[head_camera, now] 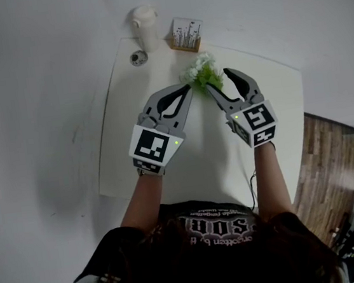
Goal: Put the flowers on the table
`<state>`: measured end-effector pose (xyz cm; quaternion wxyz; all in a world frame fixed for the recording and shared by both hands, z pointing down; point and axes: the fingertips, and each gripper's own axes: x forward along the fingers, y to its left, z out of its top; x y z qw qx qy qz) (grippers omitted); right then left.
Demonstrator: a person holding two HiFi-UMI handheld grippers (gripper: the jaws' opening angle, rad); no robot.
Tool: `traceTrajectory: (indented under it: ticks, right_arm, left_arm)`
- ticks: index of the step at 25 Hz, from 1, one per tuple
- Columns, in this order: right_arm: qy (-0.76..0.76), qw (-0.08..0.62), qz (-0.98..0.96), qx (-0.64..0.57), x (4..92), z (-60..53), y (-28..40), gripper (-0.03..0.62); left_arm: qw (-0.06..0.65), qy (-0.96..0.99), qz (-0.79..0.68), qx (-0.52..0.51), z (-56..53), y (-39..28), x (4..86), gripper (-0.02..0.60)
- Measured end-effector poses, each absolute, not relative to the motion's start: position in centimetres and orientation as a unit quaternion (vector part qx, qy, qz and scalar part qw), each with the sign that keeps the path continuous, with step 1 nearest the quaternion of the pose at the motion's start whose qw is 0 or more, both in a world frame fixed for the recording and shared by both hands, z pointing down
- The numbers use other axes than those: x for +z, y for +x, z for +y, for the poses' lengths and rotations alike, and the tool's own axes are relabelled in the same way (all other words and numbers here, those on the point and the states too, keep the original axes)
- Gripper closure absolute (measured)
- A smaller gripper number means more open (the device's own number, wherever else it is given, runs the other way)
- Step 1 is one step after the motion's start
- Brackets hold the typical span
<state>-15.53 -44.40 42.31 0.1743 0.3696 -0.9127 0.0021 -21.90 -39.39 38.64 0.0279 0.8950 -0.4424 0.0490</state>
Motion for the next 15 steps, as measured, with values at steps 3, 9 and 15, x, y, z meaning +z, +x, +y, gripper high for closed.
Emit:
traceTrajectory:
  ticks: [3, 9, 15]
  right_arm:
    - [0.388, 0.151, -0.909, 0.007, 41.2, -43.6, -14.5, 0.406]
    - [0.406, 0.123, -0.905, -0.022, 38.8, -40.8, -12.9, 0.543]
    - [0.409, 0.114, -0.904, -0.038, 37.7, -36.8, -11.7, 0.560]
  left_arm:
    - [0.026, 0.893, -0.446, 0.050, -38.7, -21.9, 38.1, 0.581]
    - [0.010, 0.894, -0.445, 0.048, -36.4, -20.5, 36.6, 0.581]
    - [0.000, 0.899, -0.435, 0.049, -32.6, -18.0, 35.7, 0.581]
